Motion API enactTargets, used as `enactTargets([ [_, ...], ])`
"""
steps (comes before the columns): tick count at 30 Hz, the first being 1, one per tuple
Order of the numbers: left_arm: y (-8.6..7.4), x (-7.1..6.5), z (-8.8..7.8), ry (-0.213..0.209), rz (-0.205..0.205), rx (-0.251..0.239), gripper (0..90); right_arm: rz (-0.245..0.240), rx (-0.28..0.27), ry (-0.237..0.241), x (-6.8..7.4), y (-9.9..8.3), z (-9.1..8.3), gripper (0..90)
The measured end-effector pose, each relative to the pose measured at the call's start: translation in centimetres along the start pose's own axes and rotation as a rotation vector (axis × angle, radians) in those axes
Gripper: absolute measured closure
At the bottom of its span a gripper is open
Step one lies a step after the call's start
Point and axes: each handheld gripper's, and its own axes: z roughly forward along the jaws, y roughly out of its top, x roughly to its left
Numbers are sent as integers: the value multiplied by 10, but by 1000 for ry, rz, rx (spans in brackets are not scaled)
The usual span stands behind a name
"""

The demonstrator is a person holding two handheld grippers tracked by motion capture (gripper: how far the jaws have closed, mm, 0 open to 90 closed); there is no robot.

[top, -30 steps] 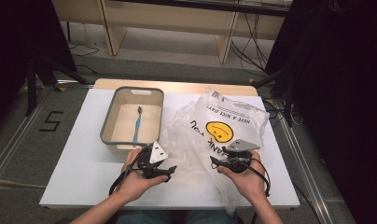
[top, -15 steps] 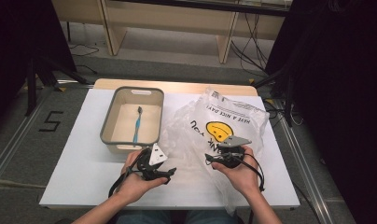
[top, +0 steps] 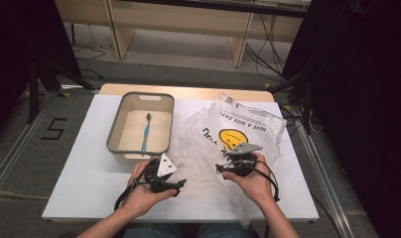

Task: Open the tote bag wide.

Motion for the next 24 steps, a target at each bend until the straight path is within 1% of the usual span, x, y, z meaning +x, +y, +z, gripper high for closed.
enactTargets([
  [11, -1, 0, 1, 1, 0, 5, 338, 5, 27, 9, -3, 1, 8, 351],
  [19, -2, 0, 2, 2, 2, 11, 335, -24, 81, 17, -2, 1, 20, 340],
  [24, -2, 0, 3, 1, 4, 15, 335, -32, 100, 15, -2, 0, 24, 330],
])
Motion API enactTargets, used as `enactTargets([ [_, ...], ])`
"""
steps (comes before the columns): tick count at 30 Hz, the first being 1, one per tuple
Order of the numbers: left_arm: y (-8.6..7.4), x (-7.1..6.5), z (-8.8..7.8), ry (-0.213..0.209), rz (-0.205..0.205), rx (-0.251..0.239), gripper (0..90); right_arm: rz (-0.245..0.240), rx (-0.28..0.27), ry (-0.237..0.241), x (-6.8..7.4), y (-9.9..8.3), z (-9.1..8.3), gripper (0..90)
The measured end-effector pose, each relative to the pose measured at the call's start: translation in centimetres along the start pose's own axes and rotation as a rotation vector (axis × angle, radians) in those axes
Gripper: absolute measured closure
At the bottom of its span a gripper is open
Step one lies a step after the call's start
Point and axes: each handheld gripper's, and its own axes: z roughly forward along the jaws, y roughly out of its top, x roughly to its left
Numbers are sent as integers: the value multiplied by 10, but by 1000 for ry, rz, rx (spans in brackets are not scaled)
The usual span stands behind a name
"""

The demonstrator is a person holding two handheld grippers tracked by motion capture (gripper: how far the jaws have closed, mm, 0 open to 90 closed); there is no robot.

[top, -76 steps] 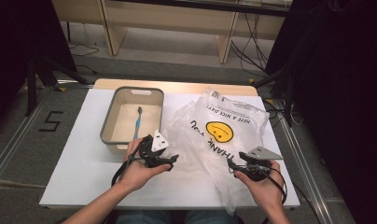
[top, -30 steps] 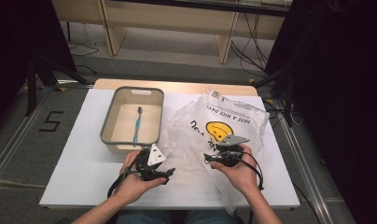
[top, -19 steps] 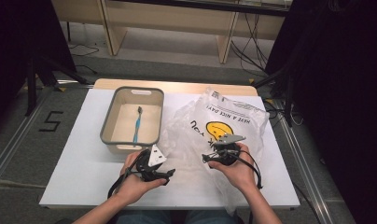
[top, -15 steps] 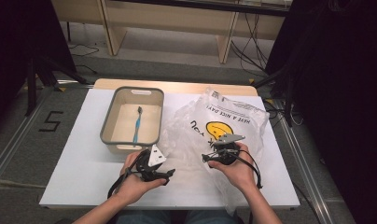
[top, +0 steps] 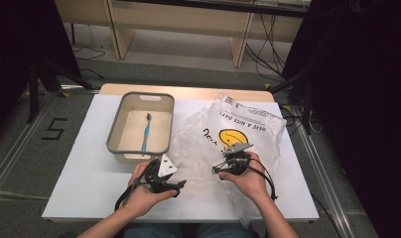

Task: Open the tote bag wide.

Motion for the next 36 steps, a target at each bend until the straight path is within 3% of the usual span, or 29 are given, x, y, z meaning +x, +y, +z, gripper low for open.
enactTargets([
  [10, 0, -1, 1, -3, 2, 0, 333, 2, -29, 51, 7, 4, -2, 327],
  [14, 0, -2, 2, -2, 3, 1, 333, -22, -11, 61, 12, 6, 2, 333],
  [15, -1, -2, 2, -2, 3, 2, 333, -23, 20, 43, 12, 5, 6, 357],
  [20, -1, -2, 2, -5, 6, 7, 333, -27, 66, 10, 9, 4, 13, 465],
  [25, -1, -3, 2, -5, 6, 7, 333, 36, 85, 19, 4, 2, 16, 615],
  [30, -1, -3, 2, -6, 8, 9, 332, 85, 82, 27, 1, -1, 16, 739],
  [33, -1, -3, 3, -6, 8, 8, 333, 113, 74, 20, 0, -3, 14, 865],
  [36, -1, -3, 3, -5, 7, 6, 334, 128, 42, 6, 0, -1, 8, 900],
])
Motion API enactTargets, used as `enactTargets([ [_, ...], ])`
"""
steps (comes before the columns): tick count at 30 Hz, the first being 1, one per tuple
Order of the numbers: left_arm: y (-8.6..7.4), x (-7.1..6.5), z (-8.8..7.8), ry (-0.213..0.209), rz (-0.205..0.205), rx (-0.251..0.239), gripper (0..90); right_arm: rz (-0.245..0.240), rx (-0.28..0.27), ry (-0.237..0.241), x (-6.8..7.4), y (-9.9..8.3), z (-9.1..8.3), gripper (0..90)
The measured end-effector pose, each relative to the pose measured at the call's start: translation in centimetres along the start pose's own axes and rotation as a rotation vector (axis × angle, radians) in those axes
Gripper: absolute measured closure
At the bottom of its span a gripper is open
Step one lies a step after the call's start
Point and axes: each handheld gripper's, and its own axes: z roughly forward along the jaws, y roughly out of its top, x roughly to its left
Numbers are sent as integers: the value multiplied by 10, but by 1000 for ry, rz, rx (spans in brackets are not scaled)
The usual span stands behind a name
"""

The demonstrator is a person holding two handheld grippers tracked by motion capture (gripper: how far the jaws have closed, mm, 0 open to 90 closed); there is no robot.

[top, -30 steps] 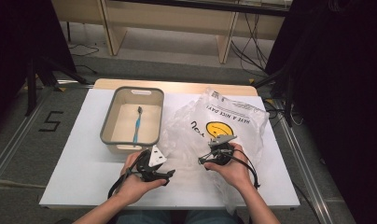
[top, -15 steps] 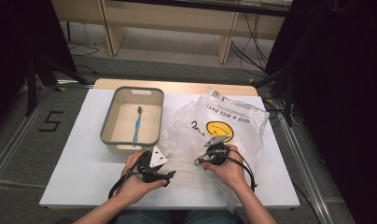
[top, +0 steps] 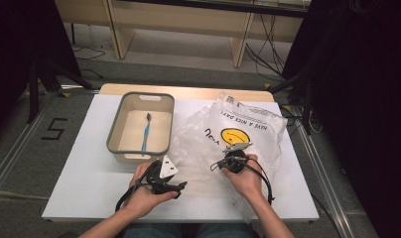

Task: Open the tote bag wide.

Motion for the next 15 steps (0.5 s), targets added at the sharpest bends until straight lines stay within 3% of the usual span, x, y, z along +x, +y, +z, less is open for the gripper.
enactTargets([
  [8, 1, 0, -1, 2, -4, -21, 366, 36, -135, -53, -4, 6, -24, 900],
  [15, 4, -2, -1, -13, 7, -51, 502, 39, -240, -90, -3, 13, -46, 900],
])
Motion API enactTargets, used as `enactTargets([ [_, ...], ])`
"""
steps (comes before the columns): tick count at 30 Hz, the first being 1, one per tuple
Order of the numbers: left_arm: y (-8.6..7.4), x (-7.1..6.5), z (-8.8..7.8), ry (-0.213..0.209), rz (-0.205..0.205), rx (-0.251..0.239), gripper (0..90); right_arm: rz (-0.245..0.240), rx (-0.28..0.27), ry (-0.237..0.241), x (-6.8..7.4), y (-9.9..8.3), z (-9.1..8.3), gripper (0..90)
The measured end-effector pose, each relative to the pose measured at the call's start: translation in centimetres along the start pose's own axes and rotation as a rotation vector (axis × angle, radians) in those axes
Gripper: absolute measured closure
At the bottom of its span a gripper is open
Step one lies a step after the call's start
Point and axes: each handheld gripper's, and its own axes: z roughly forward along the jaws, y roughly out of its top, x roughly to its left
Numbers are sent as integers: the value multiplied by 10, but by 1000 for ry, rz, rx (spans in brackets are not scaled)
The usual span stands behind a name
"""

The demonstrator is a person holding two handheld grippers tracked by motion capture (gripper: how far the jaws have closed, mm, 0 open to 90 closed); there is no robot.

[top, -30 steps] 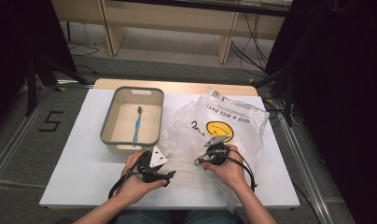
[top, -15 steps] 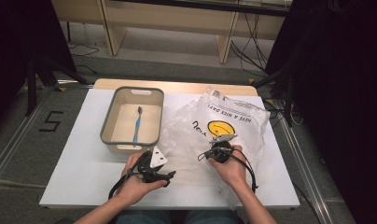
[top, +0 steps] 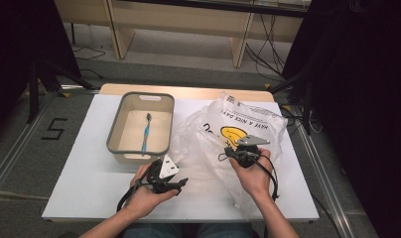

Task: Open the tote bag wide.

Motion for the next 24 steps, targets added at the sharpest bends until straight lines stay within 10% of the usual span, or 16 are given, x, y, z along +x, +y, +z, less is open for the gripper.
enactTargets([
  [8, 24, -5, 6, -20, 33, -85, 842, 3, -72, -4, 6, 11, -15, 900],
  [15, 61, -22, 25, -45, 72, -124, 866, 14, -62, 0, 9, 10, -14, 900],
  [24, 60, -20, 82, -14, 50, 23, 893, 39, -70, 11, 7, 10, -16, 900],
])
